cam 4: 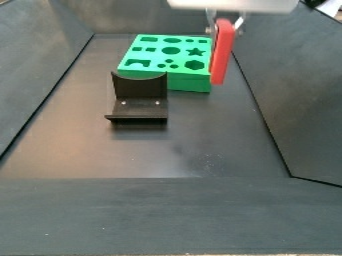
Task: Pick up the square-circle object. Move up. Rotate the square-circle object. Move to above the board. Insert the square-circle object.
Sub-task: Rotate the square-circle object.
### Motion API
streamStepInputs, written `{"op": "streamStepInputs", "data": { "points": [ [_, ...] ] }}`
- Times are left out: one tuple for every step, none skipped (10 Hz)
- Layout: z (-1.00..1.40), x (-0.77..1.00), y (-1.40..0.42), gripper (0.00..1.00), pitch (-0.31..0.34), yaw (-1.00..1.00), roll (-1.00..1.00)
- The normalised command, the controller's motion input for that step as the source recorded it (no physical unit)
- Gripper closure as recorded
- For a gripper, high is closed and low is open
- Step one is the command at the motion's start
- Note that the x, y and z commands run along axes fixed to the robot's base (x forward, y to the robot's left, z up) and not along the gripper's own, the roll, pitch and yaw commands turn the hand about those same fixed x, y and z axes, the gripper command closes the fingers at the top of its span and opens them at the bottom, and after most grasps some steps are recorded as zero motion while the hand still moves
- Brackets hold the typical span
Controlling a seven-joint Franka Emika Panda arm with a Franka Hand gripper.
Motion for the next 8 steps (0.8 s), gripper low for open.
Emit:
{"op": "streamStepInputs", "data": {
  "points": [
    [1.00,0.10,-0.01,1.00,0.080,0.00,0.00],
    [1.00,0.08,-0.01,1.00,0.088,0.01,0.00],
    [1.00,0.08,-0.01,1.00,0.089,0.01,0.01],
    [0.86,0.06,-0.01,1.00,0.091,0.01,0.01],
    [0.75,0.05,-0.01,1.00,0.090,0.01,0.01],
    [0.52,0.03,0.00,1.00,0.088,0.01,0.02],
    [0.36,0.02,0.00,1.00,0.085,0.01,0.02],
    [-1.00,0.00,0.00,1.00,0.185,0.03,-0.17]
  ]
}}
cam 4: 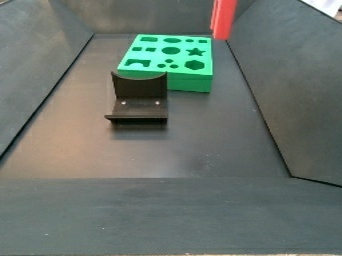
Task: Pick up the square-circle object. Move up. Rotate the square-circle object. Move to above the board. Insert the square-circle object.
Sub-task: Rotate the square-circle object.
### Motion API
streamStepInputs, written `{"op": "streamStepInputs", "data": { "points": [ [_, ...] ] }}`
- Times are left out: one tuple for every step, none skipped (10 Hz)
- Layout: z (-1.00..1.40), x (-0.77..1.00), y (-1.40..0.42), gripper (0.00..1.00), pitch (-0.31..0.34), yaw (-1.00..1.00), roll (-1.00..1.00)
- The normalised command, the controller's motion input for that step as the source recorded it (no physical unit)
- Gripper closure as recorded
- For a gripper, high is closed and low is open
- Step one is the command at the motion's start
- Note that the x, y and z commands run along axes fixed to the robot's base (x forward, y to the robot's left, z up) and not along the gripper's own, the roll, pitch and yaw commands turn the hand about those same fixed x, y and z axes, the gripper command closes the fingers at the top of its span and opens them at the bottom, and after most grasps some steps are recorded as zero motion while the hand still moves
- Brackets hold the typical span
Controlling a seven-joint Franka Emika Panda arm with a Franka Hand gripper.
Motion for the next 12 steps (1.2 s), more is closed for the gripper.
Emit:
{"op": "streamStepInputs", "data": {
  "points": [
    [-1.00,0.01,0.00,1.00,0.152,0.02,-0.16],
    [-1.00,0.02,0.00,1.00,0.094,0.02,-0.15],
    [-1.00,0.03,0.00,1.00,0.040,0.01,-0.14],
    [-1.00,0.02,0.01,1.00,-0.013,-0.01,-0.13],
    [-1.00,0.02,0.01,1.00,-0.042,-0.01,-0.12],
    [-1.00,0.02,0.01,1.00,-0.056,-0.02,-0.11],
    [-1.00,0.03,0.01,1.00,-0.061,-0.02,-0.12],
    [-1.00,0.03,0.01,1.00,-0.059,-0.02,-0.12],
    [-1.00,0.03,0.01,1.00,-0.061,-0.02,-0.12],
    [-1.00,0.03,0.01,1.00,-0.065,-0.02,-0.13],
    [-0.98,0.03,0.01,1.00,-0.068,-0.02,-0.13],
    [-0.82,0.03,0.01,1.00,-0.073,-0.02,-0.14]
  ]
}}
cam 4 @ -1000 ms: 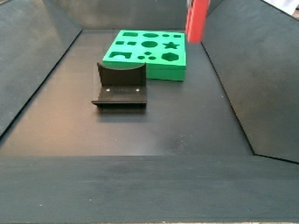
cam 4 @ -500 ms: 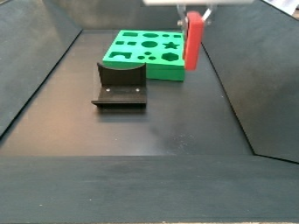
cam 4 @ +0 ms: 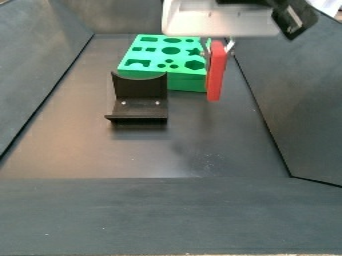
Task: Pick up the square-circle object. Move up. Rotate the square-circle object. Move to above the board. Insert the square-circle object.
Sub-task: Rotate the square-circle object.
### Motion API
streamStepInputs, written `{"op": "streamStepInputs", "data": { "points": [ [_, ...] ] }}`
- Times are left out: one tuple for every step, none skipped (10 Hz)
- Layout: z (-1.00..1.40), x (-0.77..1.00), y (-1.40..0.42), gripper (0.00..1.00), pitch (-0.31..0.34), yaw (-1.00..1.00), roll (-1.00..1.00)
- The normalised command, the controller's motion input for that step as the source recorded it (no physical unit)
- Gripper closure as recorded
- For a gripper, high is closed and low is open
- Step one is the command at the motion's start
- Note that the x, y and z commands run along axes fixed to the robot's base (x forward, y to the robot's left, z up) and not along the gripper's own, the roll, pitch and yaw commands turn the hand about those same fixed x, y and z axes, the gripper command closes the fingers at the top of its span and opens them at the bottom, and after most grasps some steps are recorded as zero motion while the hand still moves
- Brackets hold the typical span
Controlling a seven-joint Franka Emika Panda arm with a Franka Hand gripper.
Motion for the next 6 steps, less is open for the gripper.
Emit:
{"op": "streamStepInputs", "data": {
  "points": [
    [-0.67,0.02,0.01,1.00,-0.073,-0.02,-0.14],
    [-0.52,0.02,0.01,1.00,-0.071,-0.02,-0.15],
    [-0.33,0.03,0.01,1.00,-0.066,-0.01,-0.15],
    [-0.18,0.03,0.01,1.00,-0.061,-0.01,-0.16],
    [0.00,0.00,0.00,0.00,-0.048,-0.01,0.04],
    [1.00,0.00,0.00,0.00,-0.044,-0.01,0.04]
  ]
}}
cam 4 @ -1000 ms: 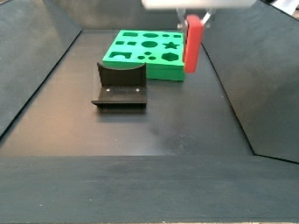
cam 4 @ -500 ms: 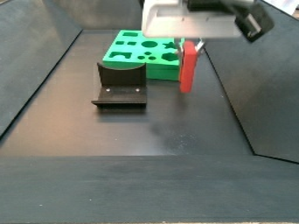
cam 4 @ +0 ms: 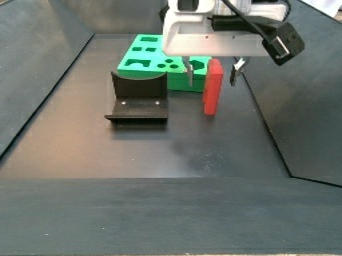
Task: Pick up the square-circle object. Move up. Rotate the square-circle object. Move to above the board. Insert the square-circle object.
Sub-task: Rotate the square-circle object.
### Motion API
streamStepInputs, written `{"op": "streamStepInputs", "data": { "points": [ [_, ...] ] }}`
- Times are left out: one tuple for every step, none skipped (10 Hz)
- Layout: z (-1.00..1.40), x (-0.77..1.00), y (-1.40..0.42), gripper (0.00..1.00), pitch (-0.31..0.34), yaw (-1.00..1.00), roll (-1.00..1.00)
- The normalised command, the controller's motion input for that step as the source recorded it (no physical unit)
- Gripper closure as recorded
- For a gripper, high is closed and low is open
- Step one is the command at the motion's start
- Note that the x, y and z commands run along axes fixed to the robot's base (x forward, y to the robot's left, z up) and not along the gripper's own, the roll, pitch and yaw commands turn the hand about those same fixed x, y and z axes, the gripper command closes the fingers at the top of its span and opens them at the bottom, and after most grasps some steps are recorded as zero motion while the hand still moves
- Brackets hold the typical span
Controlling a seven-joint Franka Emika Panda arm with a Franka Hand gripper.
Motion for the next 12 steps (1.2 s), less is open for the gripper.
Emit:
{"op": "streamStepInputs", "data": {
  "points": [
    [1.00,0.00,0.00,0.00,-0.042,-0.01,0.04],
    [1.00,-0.03,0.00,0.00,-0.007,-0.01,0.04],
    [0.95,-0.04,0.00,0.00,0.012,-0.01,0.04],
    [0.73,-0.03,0.01,0.00,0.032,0.00,0.04],
    [0.62,-0.02,0.01,0.00,0.040,0.00,0.04],
    [0.38,-0.02,0.01,0.00,0.046,0.00,0.05],
    [0.20,-0.01,0.01,0.00,0.048,0.00,0.05],
    [0.00,0.00,0.08,0.00,0.008,-1.00,0.01],
    [-0.04,0.01,0.08,0.00,0.007,-1.00,0.01],
    [-0.01,0.02,0.07,0.00,0.005,-1.00,0.00],
    [-0.01,0.02,0.05,0.00,0.005,-1.00,0.00],
    [-0.01,0.03,0.03,0.00,0.005,-1.00,0.00]
  ]
}}
